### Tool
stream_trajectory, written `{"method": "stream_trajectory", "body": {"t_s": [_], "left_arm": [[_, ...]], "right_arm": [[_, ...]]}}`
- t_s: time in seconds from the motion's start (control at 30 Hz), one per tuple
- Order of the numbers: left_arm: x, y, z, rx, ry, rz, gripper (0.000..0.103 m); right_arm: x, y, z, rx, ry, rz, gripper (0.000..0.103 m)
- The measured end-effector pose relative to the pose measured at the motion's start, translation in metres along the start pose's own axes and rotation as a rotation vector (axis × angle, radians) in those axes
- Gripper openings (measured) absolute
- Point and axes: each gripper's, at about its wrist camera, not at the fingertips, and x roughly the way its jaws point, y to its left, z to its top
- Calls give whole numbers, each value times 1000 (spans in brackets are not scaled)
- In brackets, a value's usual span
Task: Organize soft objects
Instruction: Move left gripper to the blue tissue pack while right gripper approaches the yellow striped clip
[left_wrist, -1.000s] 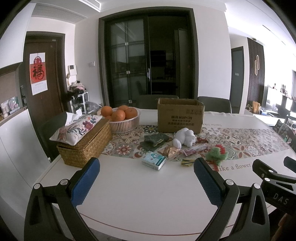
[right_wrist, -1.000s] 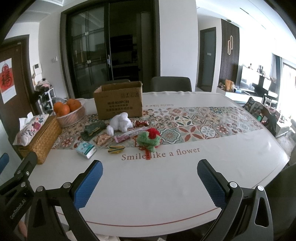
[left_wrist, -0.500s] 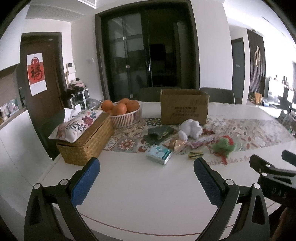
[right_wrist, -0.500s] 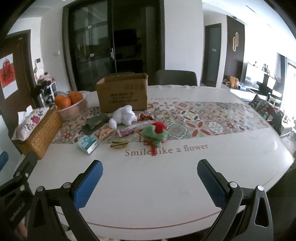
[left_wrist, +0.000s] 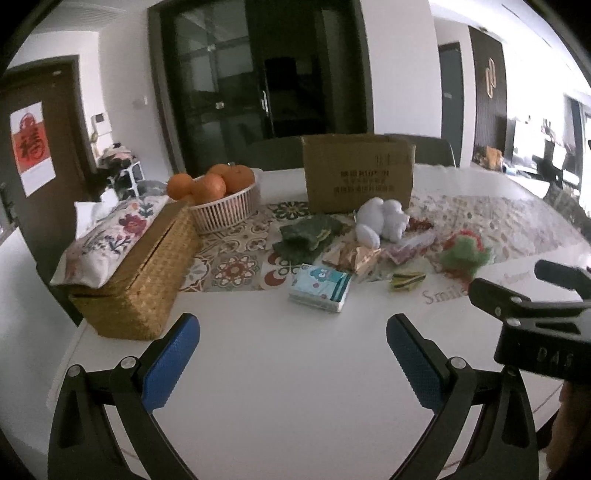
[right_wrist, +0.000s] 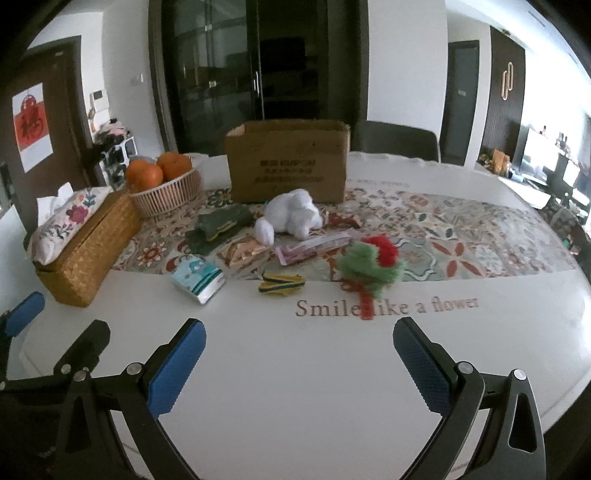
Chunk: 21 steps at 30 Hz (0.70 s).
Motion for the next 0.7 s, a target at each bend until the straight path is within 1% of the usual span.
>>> {"method": "stream_trajectory", "body": {"t_s": [0.1, 0.2, 0.3, 0.47, 0.67, 0.7], "left_arm": [[19, 2, 2, 50, 30, 3, 103], [35, 6, 6, 58, 43, -44, 103], [51, 4, 9, 98, 46, -58, 103], [82, 2, 13, 121, 77, -73, 103], [121, -1, 15, 131, 144, -87, 103], [127, -1, 15, 131, 157, -87, 103]], "right_arm": [[21, 6, 5, 1, 28, 23, 103], [40, 10, 11, 6, 63, 42, 103], [57, 15, 14, 7, 77, 68, 102], [82, 19, 19, 2, 106, 76, 102], [121, 17, 22, 17, 176, 73, 102], [127, 17, 23, 20, 187, 74, 100]]}}
